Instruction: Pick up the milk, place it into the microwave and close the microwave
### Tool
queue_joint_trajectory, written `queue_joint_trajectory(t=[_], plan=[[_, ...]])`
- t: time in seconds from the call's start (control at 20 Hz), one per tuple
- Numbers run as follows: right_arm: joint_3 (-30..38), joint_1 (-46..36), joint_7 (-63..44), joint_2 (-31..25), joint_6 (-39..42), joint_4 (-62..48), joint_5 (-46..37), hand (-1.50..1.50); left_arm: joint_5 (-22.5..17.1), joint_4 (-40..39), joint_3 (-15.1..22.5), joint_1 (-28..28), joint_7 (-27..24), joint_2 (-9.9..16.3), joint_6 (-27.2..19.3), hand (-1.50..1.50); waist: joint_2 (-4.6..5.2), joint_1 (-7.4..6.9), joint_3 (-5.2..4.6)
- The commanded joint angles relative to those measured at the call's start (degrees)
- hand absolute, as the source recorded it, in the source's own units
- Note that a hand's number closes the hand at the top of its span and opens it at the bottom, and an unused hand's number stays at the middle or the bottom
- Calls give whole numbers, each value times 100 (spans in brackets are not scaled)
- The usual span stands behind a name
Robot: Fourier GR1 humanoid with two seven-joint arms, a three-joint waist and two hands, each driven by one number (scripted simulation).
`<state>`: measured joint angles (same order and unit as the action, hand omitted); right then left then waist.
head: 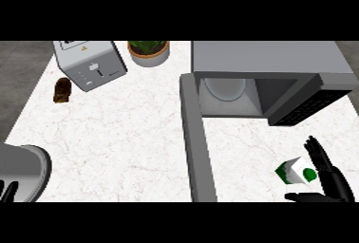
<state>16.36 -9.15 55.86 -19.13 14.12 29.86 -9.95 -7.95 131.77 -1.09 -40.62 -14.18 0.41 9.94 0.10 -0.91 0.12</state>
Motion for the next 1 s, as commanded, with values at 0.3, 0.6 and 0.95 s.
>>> queue_joint_trajectory(t=[0.3,0.6,0.95], plan=[[69,-483,1044,146,260,-797,142,-150,-139,-124,-117,237,108,62,-13,-150,17,-7,7],[62,-434,1045,253,1008,-763,468,150,-169,-126,-180,246,17,82,25,-150,16,7,12],[40,-614,790,485,1239,-434,866,150,-1,-318,-104,63,-287,-28,90,-150,-6,18,0]])
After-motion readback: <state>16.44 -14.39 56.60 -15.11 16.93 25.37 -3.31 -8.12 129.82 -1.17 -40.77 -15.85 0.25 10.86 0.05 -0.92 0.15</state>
